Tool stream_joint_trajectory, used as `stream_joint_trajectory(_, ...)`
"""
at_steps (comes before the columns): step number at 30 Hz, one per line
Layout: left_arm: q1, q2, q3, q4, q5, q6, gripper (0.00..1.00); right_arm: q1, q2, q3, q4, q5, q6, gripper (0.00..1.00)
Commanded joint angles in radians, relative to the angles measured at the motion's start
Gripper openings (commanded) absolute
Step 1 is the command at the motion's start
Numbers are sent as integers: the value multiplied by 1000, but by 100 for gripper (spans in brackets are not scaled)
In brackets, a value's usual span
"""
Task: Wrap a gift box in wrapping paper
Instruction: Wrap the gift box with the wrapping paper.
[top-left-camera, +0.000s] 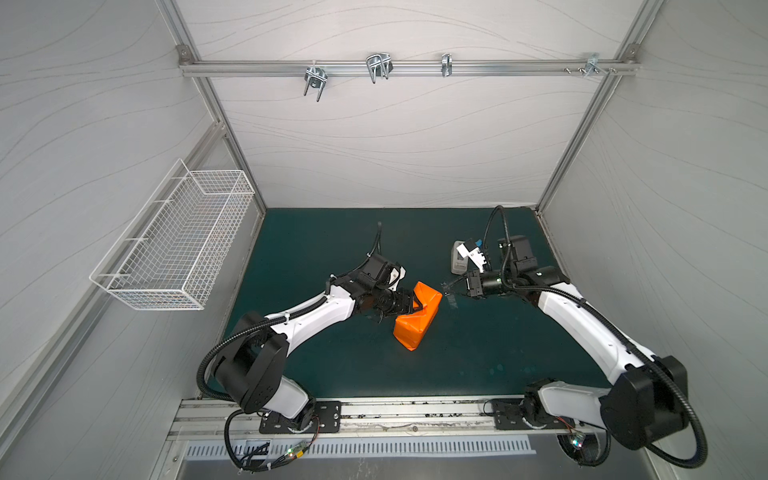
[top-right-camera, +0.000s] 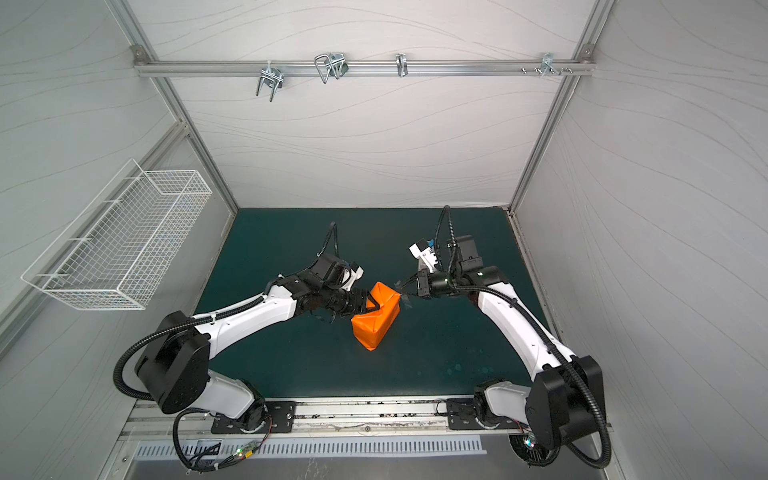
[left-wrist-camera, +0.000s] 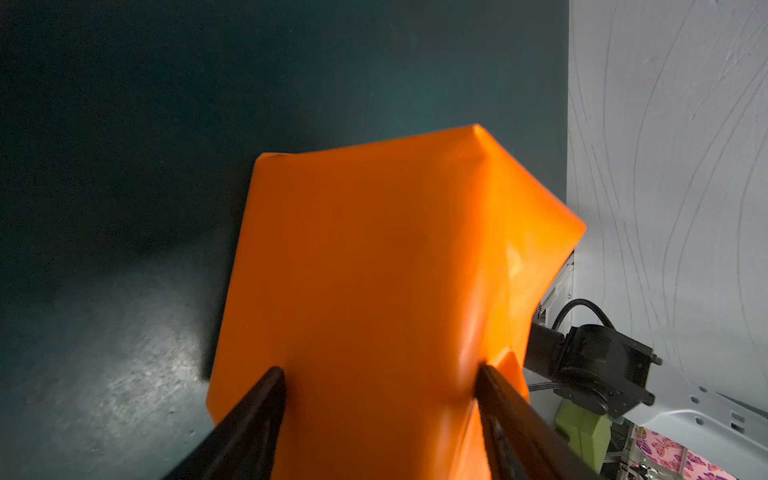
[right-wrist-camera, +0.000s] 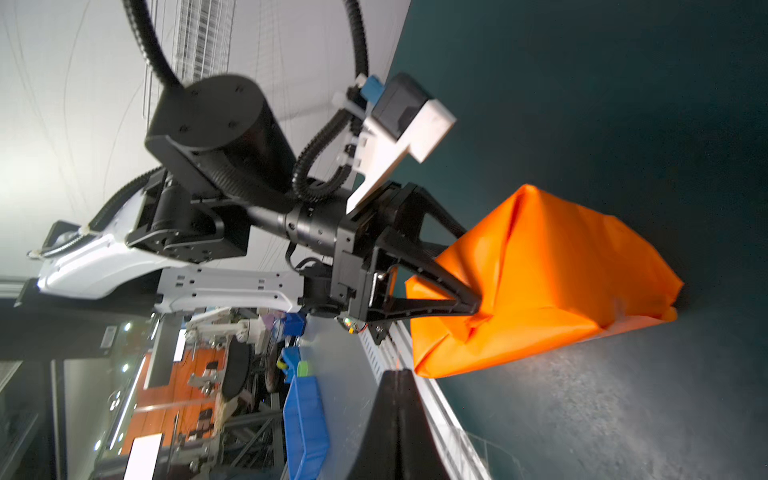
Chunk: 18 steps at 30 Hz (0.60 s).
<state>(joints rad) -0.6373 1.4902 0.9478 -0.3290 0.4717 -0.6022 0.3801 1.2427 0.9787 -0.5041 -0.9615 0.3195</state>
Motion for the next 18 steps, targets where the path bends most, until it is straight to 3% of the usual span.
stream_joint_trajectory(1, -4, 51, -9, -46, -54, 12, 73, 39, 40, 30, -55, -73, -48, 0)
stream_joint_trajectory(6, -4, 47, -13, -44, -58, 9, 73, 83, 141, 63, -72, -107, -45, 0)
stream_joint_trajectory(18, -7, 44, -12, -43, -54, 5, 73, 114, 224, 95, -85, -105, -69, 0)
